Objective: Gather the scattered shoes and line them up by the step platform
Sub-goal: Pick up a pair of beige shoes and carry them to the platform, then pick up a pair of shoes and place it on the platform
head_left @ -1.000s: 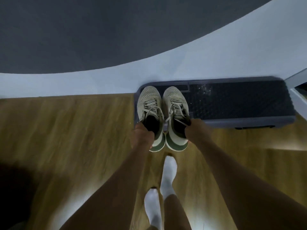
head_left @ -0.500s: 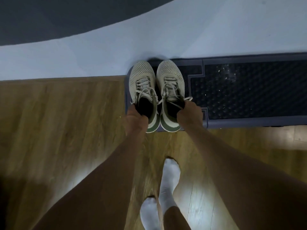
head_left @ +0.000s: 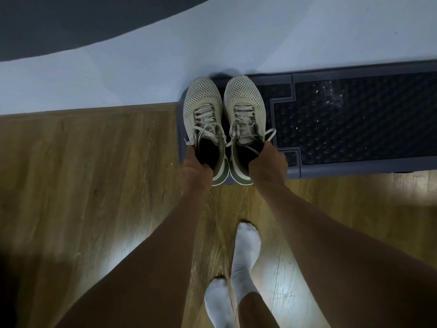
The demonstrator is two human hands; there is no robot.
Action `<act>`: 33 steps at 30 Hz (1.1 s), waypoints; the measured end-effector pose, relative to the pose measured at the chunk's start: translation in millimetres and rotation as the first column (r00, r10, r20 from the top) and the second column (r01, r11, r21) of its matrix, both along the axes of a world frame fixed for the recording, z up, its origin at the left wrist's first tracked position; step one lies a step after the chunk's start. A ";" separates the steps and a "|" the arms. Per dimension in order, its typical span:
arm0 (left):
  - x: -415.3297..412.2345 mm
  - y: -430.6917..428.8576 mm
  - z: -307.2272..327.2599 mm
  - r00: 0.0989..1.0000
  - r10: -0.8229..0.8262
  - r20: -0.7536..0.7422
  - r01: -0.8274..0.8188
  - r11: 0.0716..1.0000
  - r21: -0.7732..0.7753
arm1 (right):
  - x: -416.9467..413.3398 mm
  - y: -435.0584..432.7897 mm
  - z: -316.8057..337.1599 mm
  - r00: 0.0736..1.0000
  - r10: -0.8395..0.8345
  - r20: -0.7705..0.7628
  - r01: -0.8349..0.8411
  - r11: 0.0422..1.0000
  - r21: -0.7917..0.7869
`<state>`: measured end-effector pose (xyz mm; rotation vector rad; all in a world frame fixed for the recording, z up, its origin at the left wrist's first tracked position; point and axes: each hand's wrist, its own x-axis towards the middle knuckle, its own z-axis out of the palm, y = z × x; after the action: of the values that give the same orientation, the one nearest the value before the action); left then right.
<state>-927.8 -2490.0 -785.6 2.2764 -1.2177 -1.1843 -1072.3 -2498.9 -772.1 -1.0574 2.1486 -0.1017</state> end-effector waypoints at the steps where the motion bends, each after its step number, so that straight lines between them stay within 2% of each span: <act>1: -0.6 -0.1 0.6 1.000 -0.009 0.008 0.009 1.000 0.009 | -0.7 0.6 0.8 1.000 0.010 0.009 -0.010 1.000 0.013; 6: -3.2 -4.0 14.9 0.998 -0.057 -0.019 0.059 0.989 0.139 | -7.4 1.6 19.1 0.992 0.081 0.096 -0.091 0.990 0.106; 9: -14.7 -7.4 44.1 0.998 -0.059 -0.017 0.061 0.973 0.221 | -11.8 1.9 53.1 0.985 0.137 0.104 -0.144 0.988 0.064; 11: -27.6 -6.4 77.5 0.988 -0.152 0.034 0.140 0.960 0.243 | -14.0 3.8 91.4 0.980 0.172 0.097 -0.175 0.984 0.028; 14: -55.0 -4.5 150.6 0.950 -0.311 0.038 0.299 0.937 0.181 | -24.5 10.8 164.8 0.963 0.270 0.029 -0.269 0.963 -0.014; 17: -82.6 -2.4 238.5 0.864 -0.497 0.081 0.493 0.867 0.069 | -39.9 24.1 243.0 0.947 0.321 -0.034 -0.322 0.945 -0.050; 20: -98.1 6.8 310.1 0.713 -0.680 0.169 0.695 0.718 -0.046 | -53.0 45.6 310.0 0.944 0.317 -0.088 -0.323 0.945 -0.052; 24: -113.6 21.0 384.5 0.497 -0.804 0.327 0.865 0.492 -0.104 | -72.4 88.0 386.9 0.962 0.195 -0.193 -0.218 0.970 -0.106; 28: -140.7 43.4 456.3 0.318 -0.850 0.420 0.948 0.275 -0.160 | -91.1 142.9 464.4 0.950 0.002 -0.312 -0.072 0.975 -0.211; 33: -184.2 106.3 526.5 0.083 -0.853 0.516 0.965 -0.060 -0.255 | -105.3 238.9 538.2 0.872 -0.268 -0.410 0.145 0.941 -0.307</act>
<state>-1112.1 -2383.8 -259.1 0.7849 -2.9685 -0.5660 -1177.7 -2260.0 -233.9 -1.0703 2.7300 -0.2815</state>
